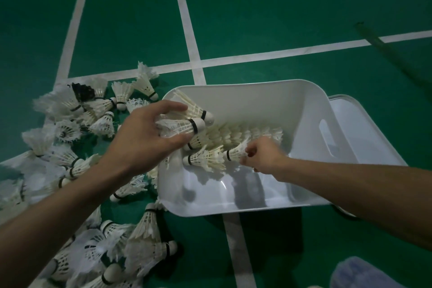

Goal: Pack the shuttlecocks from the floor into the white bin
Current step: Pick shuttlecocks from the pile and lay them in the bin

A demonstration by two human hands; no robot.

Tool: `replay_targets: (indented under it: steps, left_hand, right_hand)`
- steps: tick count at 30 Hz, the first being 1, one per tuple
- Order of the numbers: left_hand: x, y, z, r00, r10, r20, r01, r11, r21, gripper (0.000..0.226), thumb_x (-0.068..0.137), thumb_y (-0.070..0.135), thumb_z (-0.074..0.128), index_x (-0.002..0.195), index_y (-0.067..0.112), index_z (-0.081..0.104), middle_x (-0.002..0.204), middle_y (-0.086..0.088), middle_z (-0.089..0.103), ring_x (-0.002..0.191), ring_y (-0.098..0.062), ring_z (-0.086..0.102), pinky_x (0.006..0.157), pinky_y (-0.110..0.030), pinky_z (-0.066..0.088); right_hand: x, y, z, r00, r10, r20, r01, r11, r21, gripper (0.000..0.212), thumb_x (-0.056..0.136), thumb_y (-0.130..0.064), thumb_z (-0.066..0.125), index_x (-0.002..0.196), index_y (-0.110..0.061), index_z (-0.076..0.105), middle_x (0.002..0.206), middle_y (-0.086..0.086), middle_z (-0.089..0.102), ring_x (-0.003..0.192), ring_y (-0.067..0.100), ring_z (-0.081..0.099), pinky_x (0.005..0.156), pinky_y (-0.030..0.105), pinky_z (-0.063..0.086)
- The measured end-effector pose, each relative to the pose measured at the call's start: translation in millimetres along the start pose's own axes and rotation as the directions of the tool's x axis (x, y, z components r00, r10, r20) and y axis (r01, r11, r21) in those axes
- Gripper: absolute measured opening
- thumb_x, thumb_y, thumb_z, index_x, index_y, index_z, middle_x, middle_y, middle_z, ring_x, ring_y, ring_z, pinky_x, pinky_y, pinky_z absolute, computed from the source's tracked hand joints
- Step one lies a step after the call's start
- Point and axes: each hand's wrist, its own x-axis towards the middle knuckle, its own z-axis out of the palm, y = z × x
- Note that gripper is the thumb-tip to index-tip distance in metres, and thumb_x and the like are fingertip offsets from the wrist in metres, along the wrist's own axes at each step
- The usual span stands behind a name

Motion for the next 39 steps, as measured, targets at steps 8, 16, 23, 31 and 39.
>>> replay_targets:
  steps: [8,16,23,31,39]
  left_hand:
    - [0,-1,-3,1.000,-0.016,0.002,0.016,1.000,-0.012,0.051,0.074,0.023,0.077,0.120,0.033,0.059,0.111,0.020,0.052,0.106,-0.008,0.050,0.091,-0.034,0.040]
    - [-2,-2,-3,1.000,-0.015,0.015,0.015,1.000,-0.012,0.052,0.073,0.025,0.078,0.121,0.034,0.059,0.113,0.018,0.053,0.095,-0.005,0.053,0.084,-0.032,0.041]
    - [0,-2,-2,1.000,-0.002,0.013,0.002,1.000,0.001,0.050,0.074,0.026,0.078,0.120,0.035,0.060,0.109,0.018,0.054,0.099,-0.007,0.053,0.083,-0.028,0.037]
    - [-1,-2,-3,0.999,-0.007,0.032,0.007,1.000,-0.011,0.051,0.074,0.026,0.078,0.121,0.033,0.059,0.112,0.017,0.056,0.102,-0.008,0.055,0.086,-0.032,0.040]
    - [0,0,0,0.998,0.001,0.070,-0.001,1.000,-0.004,0.053,0.073,0.027,0.078,0.122,0.034,0.057,0.109,0.019,0.051,0.096,-0.007,0.054,0.083,-0.029,0.040]
  right_hand:
    - [6,8,16,1.000,0.023,-0.017,-0.022,0.999,0.023,0.029,0.081,-0.007,0.074,0.059,-0.008,0.056,0.060,0.002,0.053,0.058,0.014,0.052,0.064,0.035,0.055]
    - [18,0,26,0.996,0.046,0.080,-0.056,0.990,0.130,0.031,0.083,-0.005,0.073,0.060,-0.008,0.053,0.065,0.004,0.052,0.064,0.016,0.055,0.070,0.034,0.060]
    - [25,-12,37,0.976,0.030,0.217,-0.073,0.978,0.195,0.046,0.081,0.008,0.069,0.125,0.008,0.054,0.091,0.013,0.056,0.085,0.027,0.060,0.079,0.039,0.058]
    - [29,-3,33,0.962,0.022,0.270,-0.083,0.972,0.218,0.027,0.080,0.009,0.069,0.105,0.013,0.059,0.088,0.016,0.058,0.081,0.027,0.061,0.079,0.044,0.059]
    - [35,-2,39,0.967,-0.018,0.256,-0.046,0.969,0.243,0.027,0.078,0.013,0.069,0.103,0.005,0.062,0.091,0.018,0.060,0.084,0.028,0.062,0.078,0.042,0.059]
